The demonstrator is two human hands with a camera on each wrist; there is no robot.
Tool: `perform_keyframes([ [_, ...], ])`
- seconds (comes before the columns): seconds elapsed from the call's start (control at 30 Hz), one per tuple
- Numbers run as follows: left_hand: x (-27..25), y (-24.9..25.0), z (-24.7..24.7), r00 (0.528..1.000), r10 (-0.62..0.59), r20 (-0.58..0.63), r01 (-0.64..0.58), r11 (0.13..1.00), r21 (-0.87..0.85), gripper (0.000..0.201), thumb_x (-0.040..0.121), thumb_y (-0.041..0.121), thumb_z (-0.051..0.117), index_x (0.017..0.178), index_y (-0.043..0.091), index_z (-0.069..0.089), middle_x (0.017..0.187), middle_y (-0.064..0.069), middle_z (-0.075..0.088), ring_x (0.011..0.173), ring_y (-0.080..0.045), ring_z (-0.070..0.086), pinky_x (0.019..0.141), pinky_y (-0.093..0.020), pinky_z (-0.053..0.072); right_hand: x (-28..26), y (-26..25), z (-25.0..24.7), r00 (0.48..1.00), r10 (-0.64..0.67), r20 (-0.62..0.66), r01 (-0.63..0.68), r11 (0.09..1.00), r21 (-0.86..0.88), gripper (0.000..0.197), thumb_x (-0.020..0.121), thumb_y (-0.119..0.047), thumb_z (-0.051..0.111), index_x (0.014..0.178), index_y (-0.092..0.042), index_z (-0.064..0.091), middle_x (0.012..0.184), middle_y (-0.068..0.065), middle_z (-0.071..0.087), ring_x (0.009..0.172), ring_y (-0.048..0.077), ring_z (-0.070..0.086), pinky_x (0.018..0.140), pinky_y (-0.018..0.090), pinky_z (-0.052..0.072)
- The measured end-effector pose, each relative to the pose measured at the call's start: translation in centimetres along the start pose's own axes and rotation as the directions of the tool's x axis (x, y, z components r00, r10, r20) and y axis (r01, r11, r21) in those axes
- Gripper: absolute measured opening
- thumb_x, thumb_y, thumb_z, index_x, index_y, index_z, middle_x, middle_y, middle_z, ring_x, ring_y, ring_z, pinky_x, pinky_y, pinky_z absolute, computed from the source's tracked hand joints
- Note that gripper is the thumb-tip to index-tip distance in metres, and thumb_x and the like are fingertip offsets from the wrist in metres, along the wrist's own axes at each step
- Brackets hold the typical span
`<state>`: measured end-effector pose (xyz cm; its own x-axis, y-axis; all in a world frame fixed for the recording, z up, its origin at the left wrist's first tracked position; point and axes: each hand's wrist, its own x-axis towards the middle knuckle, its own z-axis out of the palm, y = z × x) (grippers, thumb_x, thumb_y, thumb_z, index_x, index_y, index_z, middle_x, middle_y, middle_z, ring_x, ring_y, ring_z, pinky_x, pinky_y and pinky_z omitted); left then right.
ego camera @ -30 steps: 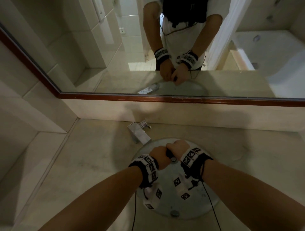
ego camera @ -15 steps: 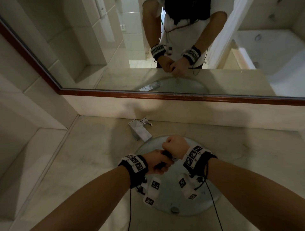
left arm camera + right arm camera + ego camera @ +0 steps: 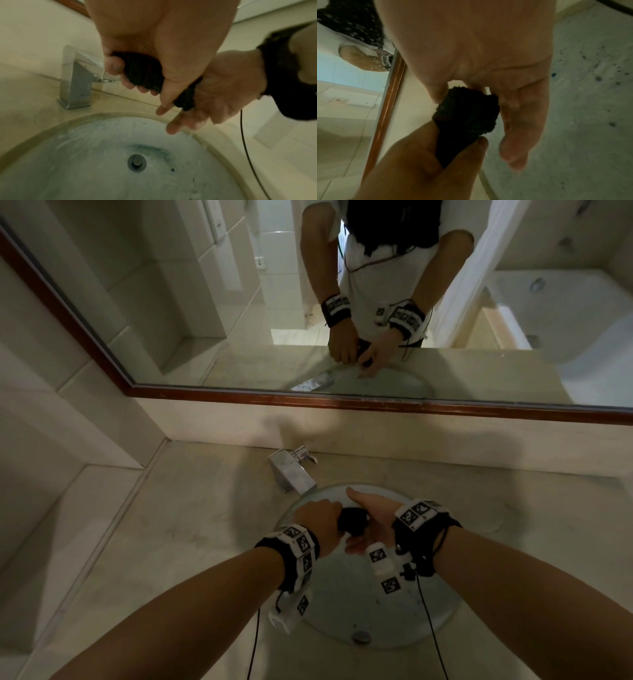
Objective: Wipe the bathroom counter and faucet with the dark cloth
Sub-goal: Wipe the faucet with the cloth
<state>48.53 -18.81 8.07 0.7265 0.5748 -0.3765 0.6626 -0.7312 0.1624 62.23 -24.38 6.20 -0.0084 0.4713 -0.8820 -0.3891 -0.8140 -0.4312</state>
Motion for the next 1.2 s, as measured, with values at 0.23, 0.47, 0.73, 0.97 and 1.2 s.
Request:
perform_keyframes([
  [0.23,0.5,1.1,0.5,0.995,0.094,-0.044,-0.085,0.981,0.174,0.048,0.093,0.016,0.048,0.139,0.013,0.037,0.121,-0.011,0.048,0.105,-0.031,0.052,0.081,-0.039,0.046,0.7,0.1,0.9,0.985,-0.030,-0.170,0.016,0.997,-0.081,0.056,0.088,-0.063,0.051,0.066,-0.012,0.057,0.060,0.007,0.056,0.046,0.017,0.045,0.043,0.022,0.033],
  [0.47,1.3,2.4,0.9,0.999,-0.011,0.040,0.020,0.974,-0.226,0.019,0.091,0.014,0.049,0.107,0.010,0.056,0.105,-0.012,0.063,0.091,-0.029,0.061,0.076,-0.037,0.050,1.1,0.9,0.1,0.847,-0.456,-0.272,0.161,0.709,-0.687,0.023,0.096,-0.023,0.053,0.112,-0.007,0.056,0.109,0.013,0.061,0.098,0.024,0.062,0.078,0.029,0.044],
  [0.73,2.2,1.9,1.4,0.932,-0.030,0.360,0.295,0.638,-0.711,0.015,0.083,0.006,0.065,0.070,0.010,0.058,0.059,-0.006,0.049,0.047,-0.017,0.046,0.047,-0.024,0.037,0.5,0.1,0.0,0.781,-0.570,-0.257,0.188,0.606,-0.773,0.029,0.091,-0.029,0.049,0.063,-0.022,0.045,0.068,-0.003,0.048,0.058,0.009,0.042,0.058,0.019,0.037],
  [0.97,1.5,2.1,2.0,0.870,0.092,0.485,0.443,0.288,-0.849,0.029,0.083,-0.003,0.060,0.060,0.013,0.050,0.052,-0.003,0.037,0.042,-0.015,0.033,0.043,-0.020,0.026,0.3,-0.2,-0.6,0.728,-0.677,-0.109,0.338,0.493,-0.802,0.047,0.085,-0.017,0.058,0.049,-0.016,0.028,0.051,0.000,0.029,0.047,0.012,0.027,0.046,0.026,0.023],
  [1.2,0.9,2.5,3.1,0.823,0.241,0.515,0.521,0.046,-0.852,0.034,0.089,-0.002,0.052,0.062,0.018,0.047,0.058,-0.001,0.035,0.044,-0.012,0.030,0.043,-0.020,0.024,0.5,-0.2,-1.5,0.705,-0.709,0.001,0.448,0.445,-0.776,0.047,0.078,-0.008,0.061,0.047,-0.016,0.026,0.048,0.001,0.024,0.043,0.011,0.020,0.043,0.027,0.020],
])
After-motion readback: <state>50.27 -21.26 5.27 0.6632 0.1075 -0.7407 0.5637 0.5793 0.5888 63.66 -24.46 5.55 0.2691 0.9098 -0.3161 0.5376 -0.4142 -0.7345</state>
